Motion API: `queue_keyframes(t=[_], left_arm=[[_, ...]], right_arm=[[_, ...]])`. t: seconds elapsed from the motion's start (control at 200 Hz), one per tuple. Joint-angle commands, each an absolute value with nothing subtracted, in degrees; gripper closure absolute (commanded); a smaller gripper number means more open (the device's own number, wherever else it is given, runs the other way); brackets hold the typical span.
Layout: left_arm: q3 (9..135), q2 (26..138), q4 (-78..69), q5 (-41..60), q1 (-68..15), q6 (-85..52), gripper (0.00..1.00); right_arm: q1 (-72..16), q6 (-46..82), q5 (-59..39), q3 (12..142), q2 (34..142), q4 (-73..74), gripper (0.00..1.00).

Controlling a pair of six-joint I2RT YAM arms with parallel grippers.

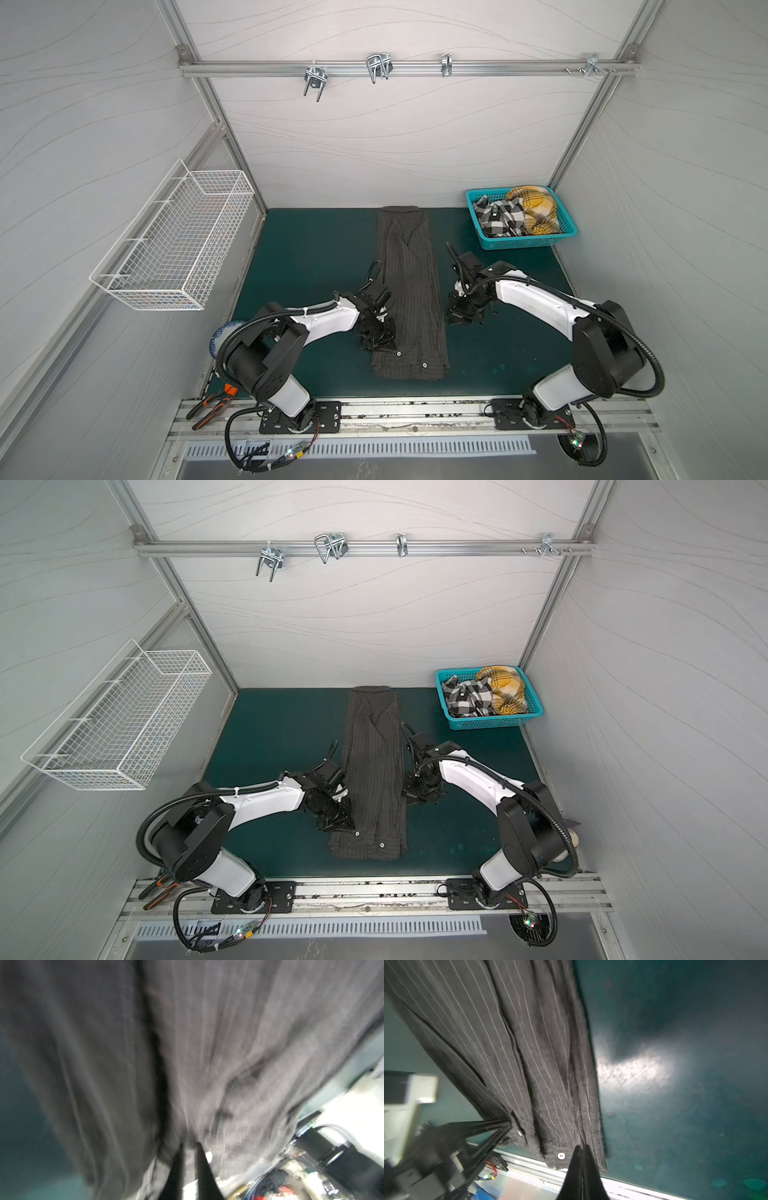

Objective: Fold and stack the long sleeve shirts

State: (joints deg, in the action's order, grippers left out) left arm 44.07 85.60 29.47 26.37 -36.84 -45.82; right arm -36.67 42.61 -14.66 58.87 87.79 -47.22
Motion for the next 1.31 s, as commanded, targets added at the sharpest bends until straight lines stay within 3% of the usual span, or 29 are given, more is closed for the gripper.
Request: queue_keyframes(t=[0.0, 0.215, 0.31, 0.575, 0.95, 1.301], left_arm=[[47.4, 76.4, 36.4, 20.6, -36.3, -46.1, 0.62], [44.5, 72.1, 37.4, 24.6, -32.2, -47.3, 0.62], [41.1, 74.3, 33.1, 28.6, -31.0, -48.8, 0.60], [39.0, 79.1, 24.6, 32.1, -30.8, -51.9, 0.64], [39.9, 82.7, 25.8, 31.9, -30.9, -51.2, 0.64], [40.3, 83.3, 22.8, 34.2, -32.0, -53.0, 0.67]], right_arm=[[-41.2, 43.5, -14.8, 58.5, 87.1, -47.9, 0.83], [-51.1, 45.7, -16.2, 63.1, 92.7, -44.4, 0.56], [-53.4, 48.2, -18.0, 63.5, 95.6, -41.8, 0.52], [-55.5, 51.1, -20.8, 62.1, 100.1, -38.9, 0.58], [-55.5, 52.6, -23.3, 59.2, 100.2, -35.5, 0.74], [-55.0, 53.1, -23.3, 58.4, 100.0, -35.1, 0.76]])
